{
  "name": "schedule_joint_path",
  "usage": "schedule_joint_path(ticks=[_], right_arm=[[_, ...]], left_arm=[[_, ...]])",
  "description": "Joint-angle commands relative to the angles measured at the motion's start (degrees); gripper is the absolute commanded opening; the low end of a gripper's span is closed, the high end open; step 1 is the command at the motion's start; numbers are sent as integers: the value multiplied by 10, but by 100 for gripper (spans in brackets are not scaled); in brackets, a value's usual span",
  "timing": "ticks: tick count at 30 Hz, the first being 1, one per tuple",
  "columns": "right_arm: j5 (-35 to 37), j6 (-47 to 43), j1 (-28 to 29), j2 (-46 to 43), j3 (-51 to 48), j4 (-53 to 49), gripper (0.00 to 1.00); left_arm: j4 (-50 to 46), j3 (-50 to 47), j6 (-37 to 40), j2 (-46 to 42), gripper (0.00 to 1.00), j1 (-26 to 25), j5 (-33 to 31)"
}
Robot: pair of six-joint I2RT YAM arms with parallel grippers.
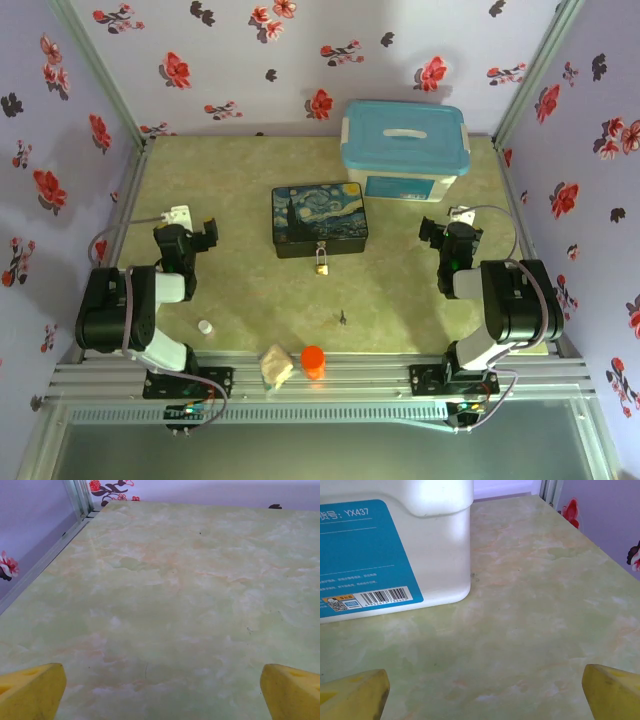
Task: Unlock the padlock with the key
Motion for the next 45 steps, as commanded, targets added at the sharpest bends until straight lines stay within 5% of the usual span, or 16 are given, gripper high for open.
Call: schedule_joint_path(ticks=[1, 38, 45], right_arm=[[-4, -1, -4, 1, 10, 3, 99], [-22, -6, -4, -5, 10, -2, 99], [-10, -6, 8, -133, 40, -167, 99]], left_arm=[[0, 12, 15, 8, 100, 1, 6], [16, 2, 6, 3, 100, 4, -20], [-126, 15, -15, -168, 100, -3, -61]])
